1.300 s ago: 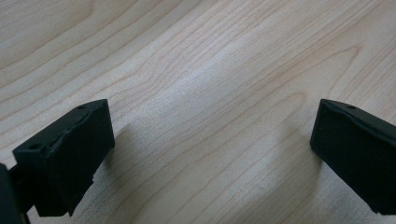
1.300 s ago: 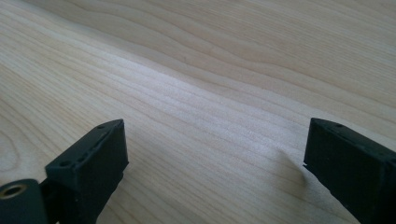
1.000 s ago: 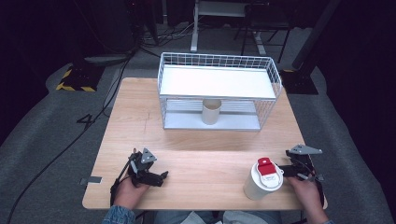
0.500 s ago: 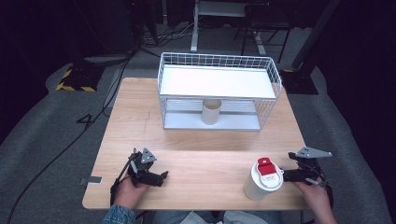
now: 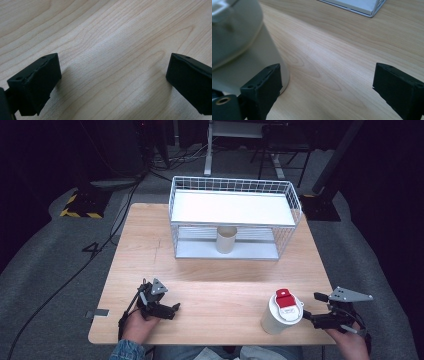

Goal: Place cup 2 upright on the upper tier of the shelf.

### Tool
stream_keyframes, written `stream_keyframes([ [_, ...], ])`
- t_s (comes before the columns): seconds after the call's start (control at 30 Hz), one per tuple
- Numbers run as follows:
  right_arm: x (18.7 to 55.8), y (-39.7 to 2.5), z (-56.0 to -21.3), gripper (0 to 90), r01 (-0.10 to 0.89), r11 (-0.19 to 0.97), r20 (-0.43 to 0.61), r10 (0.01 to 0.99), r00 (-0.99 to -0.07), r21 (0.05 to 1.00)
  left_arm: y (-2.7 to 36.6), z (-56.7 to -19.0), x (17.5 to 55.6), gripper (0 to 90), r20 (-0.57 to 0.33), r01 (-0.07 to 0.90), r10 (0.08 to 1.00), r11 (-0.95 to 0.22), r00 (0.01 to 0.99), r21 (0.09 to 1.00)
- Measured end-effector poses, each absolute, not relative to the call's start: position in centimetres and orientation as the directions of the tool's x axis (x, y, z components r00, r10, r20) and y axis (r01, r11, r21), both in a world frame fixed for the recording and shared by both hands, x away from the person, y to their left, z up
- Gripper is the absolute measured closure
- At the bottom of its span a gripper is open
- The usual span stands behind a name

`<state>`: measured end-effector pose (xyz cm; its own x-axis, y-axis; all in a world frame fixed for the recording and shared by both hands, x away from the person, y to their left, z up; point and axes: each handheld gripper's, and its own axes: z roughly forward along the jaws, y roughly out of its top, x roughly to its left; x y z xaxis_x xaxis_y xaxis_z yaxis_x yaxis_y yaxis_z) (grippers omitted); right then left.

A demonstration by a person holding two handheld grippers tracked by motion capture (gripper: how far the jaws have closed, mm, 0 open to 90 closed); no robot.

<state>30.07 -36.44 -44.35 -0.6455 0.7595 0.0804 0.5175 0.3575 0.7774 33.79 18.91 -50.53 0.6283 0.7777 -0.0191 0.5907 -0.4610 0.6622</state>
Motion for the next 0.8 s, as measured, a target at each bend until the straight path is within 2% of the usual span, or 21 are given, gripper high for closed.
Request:
stream_keyframes([
  [0.8, 26.5, -34.3, -42.9, 10.4, 0.441, 0.407, 0.083, 0.653, -0.753, 0.800, 18.9, -50.5, 33.8, 0.3, -0.019, 0.592, 0.779, -0.460, 0.627, 0.662],
])
